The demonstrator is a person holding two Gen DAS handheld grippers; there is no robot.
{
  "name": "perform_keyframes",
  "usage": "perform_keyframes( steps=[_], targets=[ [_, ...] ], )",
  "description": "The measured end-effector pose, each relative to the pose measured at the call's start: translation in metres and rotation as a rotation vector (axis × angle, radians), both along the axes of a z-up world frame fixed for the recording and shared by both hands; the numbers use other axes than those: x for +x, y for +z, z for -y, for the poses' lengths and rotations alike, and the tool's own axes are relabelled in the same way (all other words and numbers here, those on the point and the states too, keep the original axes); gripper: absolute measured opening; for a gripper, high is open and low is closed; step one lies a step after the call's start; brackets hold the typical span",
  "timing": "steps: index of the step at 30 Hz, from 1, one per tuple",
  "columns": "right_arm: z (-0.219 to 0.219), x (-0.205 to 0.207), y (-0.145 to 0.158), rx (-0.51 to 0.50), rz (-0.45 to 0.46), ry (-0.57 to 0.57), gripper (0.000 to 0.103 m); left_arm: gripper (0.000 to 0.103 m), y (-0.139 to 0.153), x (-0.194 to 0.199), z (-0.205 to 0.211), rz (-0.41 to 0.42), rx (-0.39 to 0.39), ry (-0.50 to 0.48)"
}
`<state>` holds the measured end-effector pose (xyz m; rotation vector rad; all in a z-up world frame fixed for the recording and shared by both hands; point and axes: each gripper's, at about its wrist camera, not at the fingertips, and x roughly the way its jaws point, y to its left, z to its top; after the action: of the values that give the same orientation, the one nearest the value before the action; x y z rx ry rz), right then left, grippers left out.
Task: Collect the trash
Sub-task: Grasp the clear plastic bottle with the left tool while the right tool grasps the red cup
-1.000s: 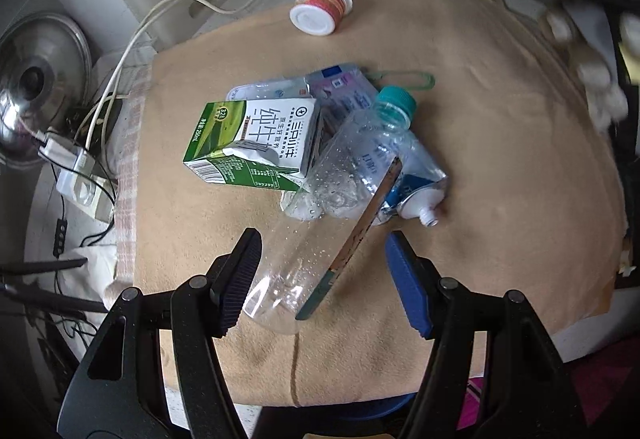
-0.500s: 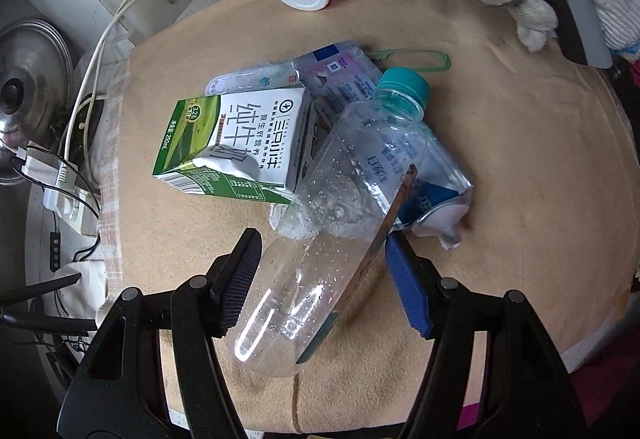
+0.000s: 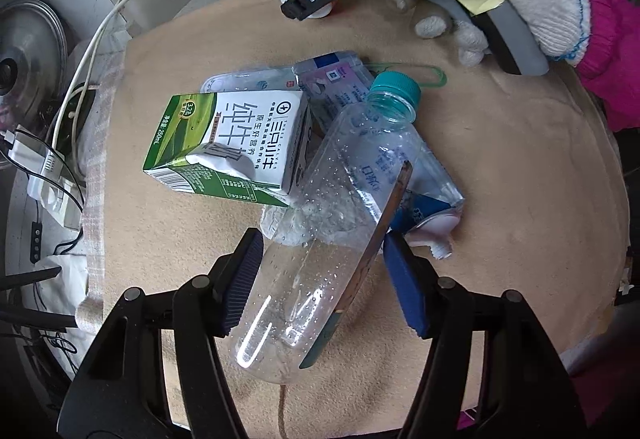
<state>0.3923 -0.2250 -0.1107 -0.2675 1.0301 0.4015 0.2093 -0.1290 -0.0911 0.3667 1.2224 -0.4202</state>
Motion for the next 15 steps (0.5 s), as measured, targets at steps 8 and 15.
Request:
perform_keyframes(
  steps=[8,15],
  targets=[
    [-0.017,-0.003,-0.005,-0.087,0.022,0.059,0.042,0.067,-0.007,0.004,0.005,-0.014,0.03,-0.011],
    [-0.008,-0.018,0.014,-0.043,0.053,0.057,0.042,0.063,-0.002,0.002,-0.005,-0.011,-0.049,0.044]
  ],
)
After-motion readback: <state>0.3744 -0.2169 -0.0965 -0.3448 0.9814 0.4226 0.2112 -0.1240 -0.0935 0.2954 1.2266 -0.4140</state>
